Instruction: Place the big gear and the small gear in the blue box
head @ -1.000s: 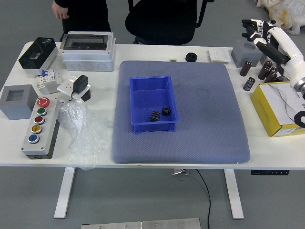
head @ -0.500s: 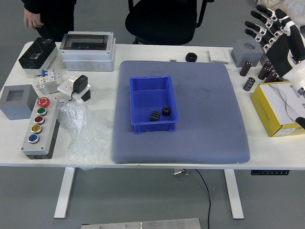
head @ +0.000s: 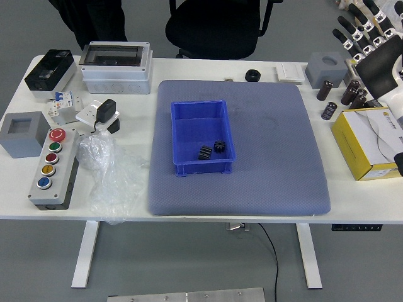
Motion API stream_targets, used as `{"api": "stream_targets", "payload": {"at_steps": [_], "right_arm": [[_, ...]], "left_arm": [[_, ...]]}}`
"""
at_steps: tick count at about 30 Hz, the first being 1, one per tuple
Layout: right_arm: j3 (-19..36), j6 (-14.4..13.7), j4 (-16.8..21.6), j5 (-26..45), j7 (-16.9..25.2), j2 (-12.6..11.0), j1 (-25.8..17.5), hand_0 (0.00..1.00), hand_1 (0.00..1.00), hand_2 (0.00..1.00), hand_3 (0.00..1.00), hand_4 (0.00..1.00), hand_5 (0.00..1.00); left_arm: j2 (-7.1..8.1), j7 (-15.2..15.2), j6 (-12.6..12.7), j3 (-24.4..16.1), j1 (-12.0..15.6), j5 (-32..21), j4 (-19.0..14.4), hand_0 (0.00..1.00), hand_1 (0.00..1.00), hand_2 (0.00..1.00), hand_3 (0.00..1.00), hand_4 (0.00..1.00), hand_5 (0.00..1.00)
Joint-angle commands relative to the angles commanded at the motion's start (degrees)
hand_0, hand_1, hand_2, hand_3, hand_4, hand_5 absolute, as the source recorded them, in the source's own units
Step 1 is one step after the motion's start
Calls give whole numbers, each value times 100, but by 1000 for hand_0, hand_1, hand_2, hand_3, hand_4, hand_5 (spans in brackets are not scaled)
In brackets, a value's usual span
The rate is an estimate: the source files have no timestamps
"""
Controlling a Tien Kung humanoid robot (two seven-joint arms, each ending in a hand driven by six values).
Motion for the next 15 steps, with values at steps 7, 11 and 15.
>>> {"api": "stream_targets", "payload": {"at_steps": [7,11,15], "right_arm": [[11,82,-1,116,37,-5,-27,998,949,998,980,786,998],[12,117,-7,196,53,-2,-36,998,949,998,980,786,998],[25,127,-17,182,53,-2,-55,998,943,998,974,806,998]], "left_arm": [[5,-5,-1,-9,3,11,0,859,834,838,847,754,690],[3,-5,-5,-13,-5,18,-1,859,834,838,847,754,690],[3,-2,-3,-4,-3,14,1,859,835,838,847,753,690]]}}
